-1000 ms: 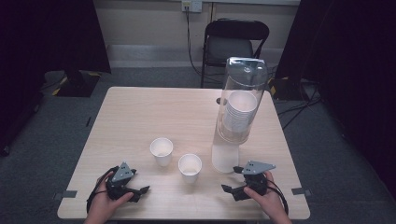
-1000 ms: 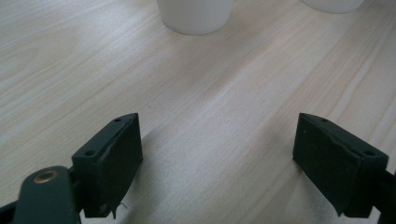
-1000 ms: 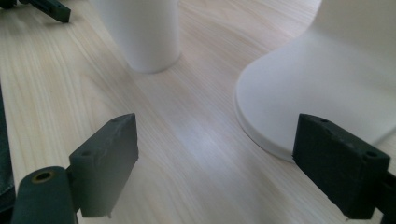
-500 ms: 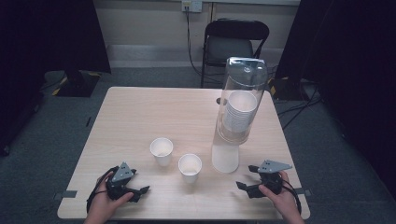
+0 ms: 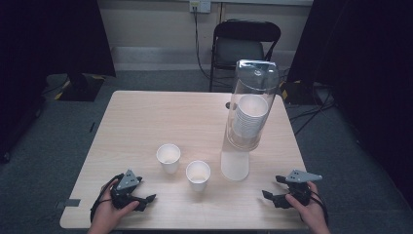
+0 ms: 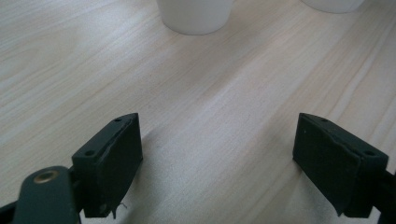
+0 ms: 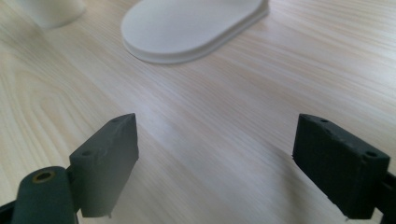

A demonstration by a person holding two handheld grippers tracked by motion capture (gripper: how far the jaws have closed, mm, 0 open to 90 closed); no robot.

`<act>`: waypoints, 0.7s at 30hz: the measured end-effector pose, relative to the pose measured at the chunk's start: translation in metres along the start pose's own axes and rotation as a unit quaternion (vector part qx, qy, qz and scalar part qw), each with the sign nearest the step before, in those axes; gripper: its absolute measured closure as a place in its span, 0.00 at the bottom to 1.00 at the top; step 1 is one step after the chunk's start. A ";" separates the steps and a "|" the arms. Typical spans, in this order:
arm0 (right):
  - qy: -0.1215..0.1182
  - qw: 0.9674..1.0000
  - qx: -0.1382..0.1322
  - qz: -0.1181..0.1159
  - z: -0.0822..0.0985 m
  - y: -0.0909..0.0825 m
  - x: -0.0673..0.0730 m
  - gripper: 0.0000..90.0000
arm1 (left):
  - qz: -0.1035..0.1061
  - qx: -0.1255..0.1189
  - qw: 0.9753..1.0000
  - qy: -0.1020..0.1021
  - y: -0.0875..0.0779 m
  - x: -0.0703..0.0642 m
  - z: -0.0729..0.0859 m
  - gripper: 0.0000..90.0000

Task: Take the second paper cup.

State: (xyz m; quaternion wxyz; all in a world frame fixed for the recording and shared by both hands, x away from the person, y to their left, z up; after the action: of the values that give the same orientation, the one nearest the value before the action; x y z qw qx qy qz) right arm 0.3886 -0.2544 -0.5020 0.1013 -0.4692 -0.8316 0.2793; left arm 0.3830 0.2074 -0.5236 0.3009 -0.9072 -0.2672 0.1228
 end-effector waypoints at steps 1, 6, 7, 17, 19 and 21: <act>0.001 1.000 0.001 0.003 0.002 -0.001 -0.003 0.16 | 0.000 0.000 1.000 0.000 0.000 0.000 0.000 0.17; 0.005 1.000 0.010 0.017 0.011 -0.006 -0.015 0.16 | 0.000 0.000 1.000 0.000 0.000 0.000 0.000 0.17; 0.008 1.000 0.011 0.019 0.013 -0.006 -0.017 0.16 | 0.000 0.000 1.000 0.000 0.000 0.000 0.000 0.17; 0.008 0.998 0.027 0.048 0.025 -0.015 -0.035 0.16 | 0.000 0.000 1.000 0.000 0.000 0.000 0.000 0.17; 0.004 0.998 0.027 0.051 0.026 -0.015 -0.037 0.16 | 0.000 0.000 1.000 0.000 0.000 0.000 0.000 0.17; 0.000 0.998 0.029 0.056 0.027 -0.016 -0.038 0.16 | 0.000 0.000 1.000 0.000 0.000 0.000 0.000 0.17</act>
State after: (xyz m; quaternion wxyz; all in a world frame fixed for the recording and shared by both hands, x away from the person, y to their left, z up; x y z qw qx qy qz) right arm 0.3854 -0.3031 -0.5119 0.0992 -0.5117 -0.7957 0.3086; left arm 0.3829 0.2074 -0.5236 0.3007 -0.9072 -0.2673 0.1228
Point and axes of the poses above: each handheld gripper's, and its own axes: y roughly forward along the jaws, z roughly out of its underside, x roughly to its left, the point moved 8 cm from there along y, roughly forward along the jaws, and after that the axes turned 11 degrees about z, right-handed, at the moved point
